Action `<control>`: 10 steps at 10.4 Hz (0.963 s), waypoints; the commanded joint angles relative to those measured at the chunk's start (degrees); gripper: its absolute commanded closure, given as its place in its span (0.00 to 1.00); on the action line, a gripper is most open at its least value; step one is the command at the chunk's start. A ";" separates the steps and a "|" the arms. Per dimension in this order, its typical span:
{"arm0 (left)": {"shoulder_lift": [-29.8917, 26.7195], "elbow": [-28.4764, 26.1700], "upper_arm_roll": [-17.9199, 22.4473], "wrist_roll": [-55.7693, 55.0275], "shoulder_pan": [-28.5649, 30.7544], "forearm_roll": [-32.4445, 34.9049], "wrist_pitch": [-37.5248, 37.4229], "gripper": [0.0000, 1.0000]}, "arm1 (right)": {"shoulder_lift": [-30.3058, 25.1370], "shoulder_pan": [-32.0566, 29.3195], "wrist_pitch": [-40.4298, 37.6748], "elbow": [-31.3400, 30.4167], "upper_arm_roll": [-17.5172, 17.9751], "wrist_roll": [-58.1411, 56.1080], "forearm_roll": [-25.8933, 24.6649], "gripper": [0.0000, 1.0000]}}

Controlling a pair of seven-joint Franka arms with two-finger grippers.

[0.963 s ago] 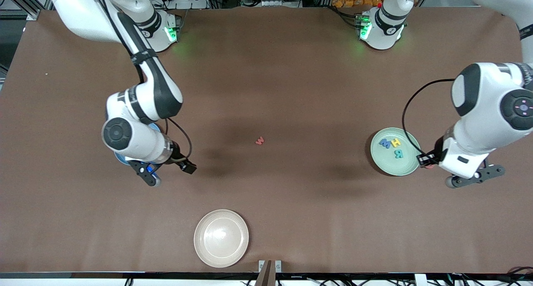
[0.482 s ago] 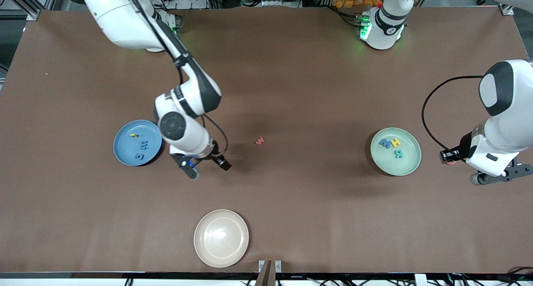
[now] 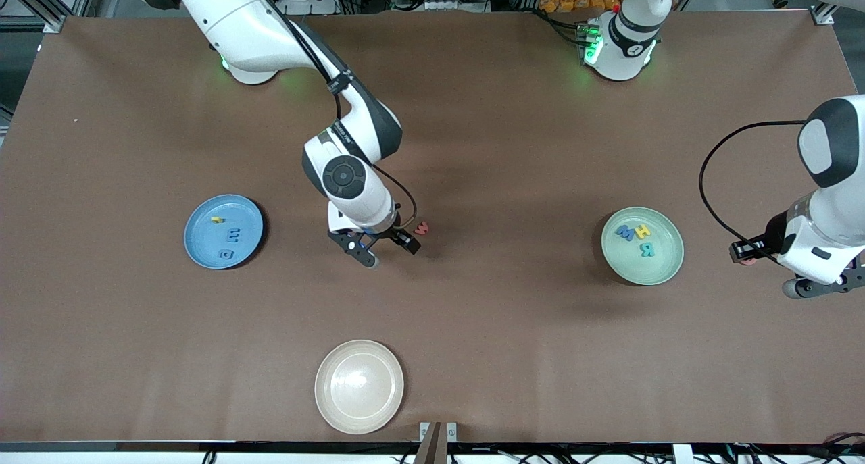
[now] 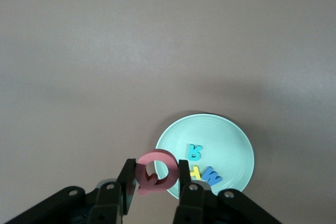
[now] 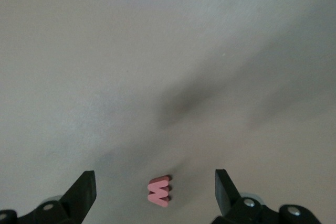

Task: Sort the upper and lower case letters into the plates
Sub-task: 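Lower the q onto the green plate while the right gripper grasps the w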

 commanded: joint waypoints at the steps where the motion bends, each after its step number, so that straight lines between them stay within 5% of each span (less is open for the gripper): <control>1: -1.14 -1.85 0.43 4.98 2.30 -1.13 -0.73 1.00 | 2.66 2.17 1.37 1.46 -0.17 3.81 -0.81 0.00; 6: 3.24 -4.40 0.53 8.43 4.94 -1.22 0.06 1.00 | 5.83 4.37 1.37 3.21 0.35 4.51 -0.72 0.00; 10: 6.41 -5.36 0.26 3.88 -0.13 -7.89 3.83 1.00 | 6.98 4.55 1.37 3.30 0.35 4.43 -0.64 0.00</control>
